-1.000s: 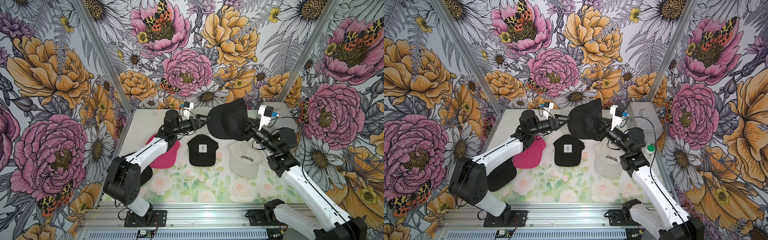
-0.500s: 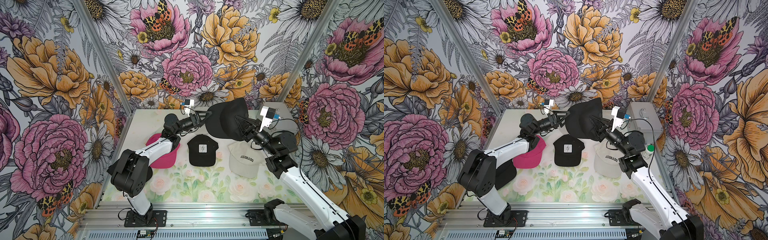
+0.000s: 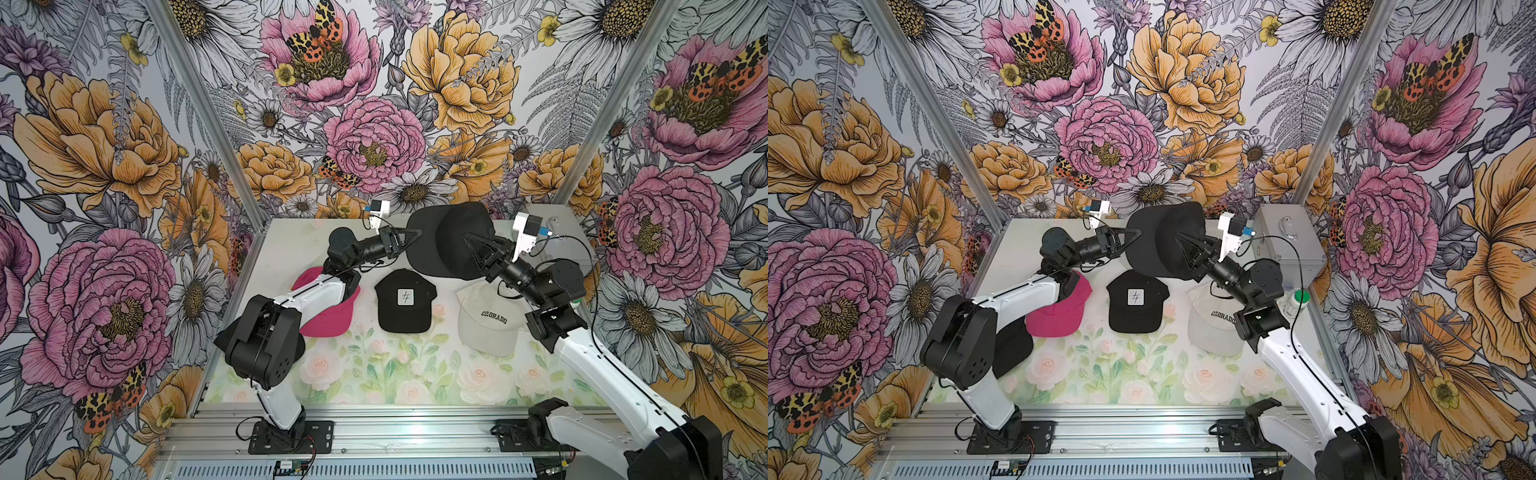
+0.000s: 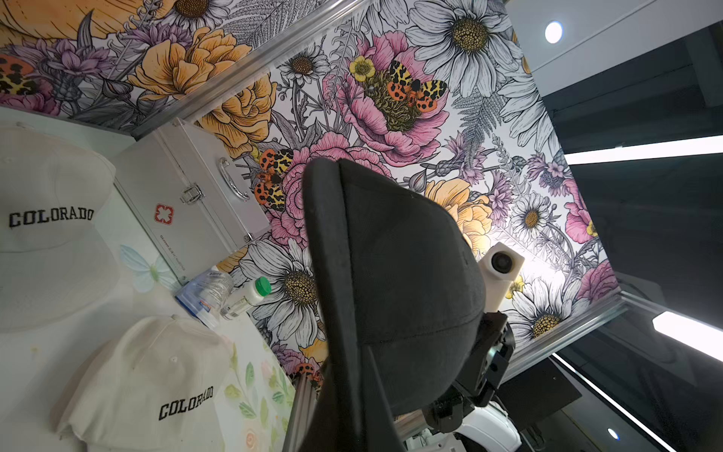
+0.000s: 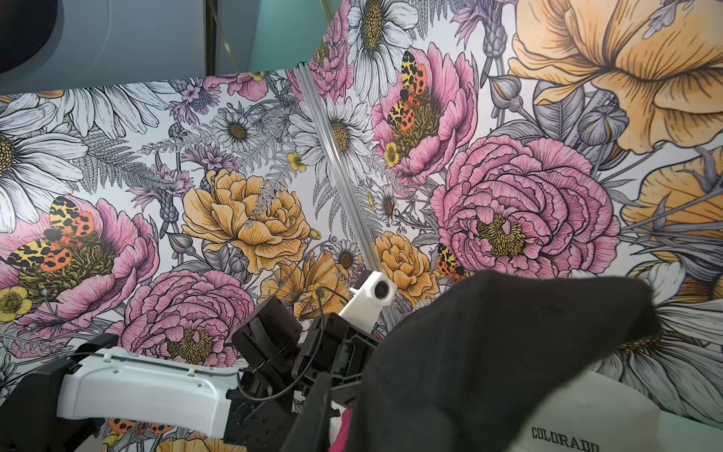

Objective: Stack the baseball caps by color
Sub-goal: Pick up the baseball cap from the center of the board.

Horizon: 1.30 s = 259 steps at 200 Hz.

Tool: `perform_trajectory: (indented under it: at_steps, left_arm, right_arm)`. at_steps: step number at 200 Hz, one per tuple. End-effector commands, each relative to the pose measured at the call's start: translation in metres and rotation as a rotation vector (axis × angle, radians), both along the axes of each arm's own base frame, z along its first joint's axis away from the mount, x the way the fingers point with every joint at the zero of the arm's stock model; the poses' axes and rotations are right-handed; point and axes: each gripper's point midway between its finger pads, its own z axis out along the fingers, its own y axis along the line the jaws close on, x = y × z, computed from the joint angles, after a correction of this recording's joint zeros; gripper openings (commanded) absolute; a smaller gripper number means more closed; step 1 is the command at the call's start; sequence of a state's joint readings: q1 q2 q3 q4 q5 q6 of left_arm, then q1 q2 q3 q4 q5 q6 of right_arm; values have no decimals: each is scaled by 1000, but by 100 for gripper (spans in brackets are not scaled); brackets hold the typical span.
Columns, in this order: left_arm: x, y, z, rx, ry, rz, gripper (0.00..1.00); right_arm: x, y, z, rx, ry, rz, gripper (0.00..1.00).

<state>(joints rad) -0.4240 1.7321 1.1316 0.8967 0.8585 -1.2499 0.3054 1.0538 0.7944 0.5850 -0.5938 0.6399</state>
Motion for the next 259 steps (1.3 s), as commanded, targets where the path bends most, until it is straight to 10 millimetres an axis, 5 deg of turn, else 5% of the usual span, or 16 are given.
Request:
perform_trajectory:
  at_steps: [1,39,153,183,223,245,259]
  left_arm:
    - [2,18,15,1,-65,35,0]
    - [-1,18,14,23,-69,42,0]
    - [3,34,8,52,-62,2,0]
    - [14,57,3,59,-37,68,0]
    - [7,54,3,94,-83,50,0]
    - [11,55,-9,146,-76,68,0]
    - [9,53,-10,154,-92,58,0]
  right_arm:
    - [-11,16,-8,-27,53,161,56]
    - [-9,17,-15,-10,104,179,60]
    - [-18,14,25,120,-75,208,56]
    - [-35,17,19,82,-129,252,52]
    - [-59,26,25,21,-200,332,49]
    - [-47,27,23,18,-173,291,52]
    - [-22,25,18,30,-76,215,56]
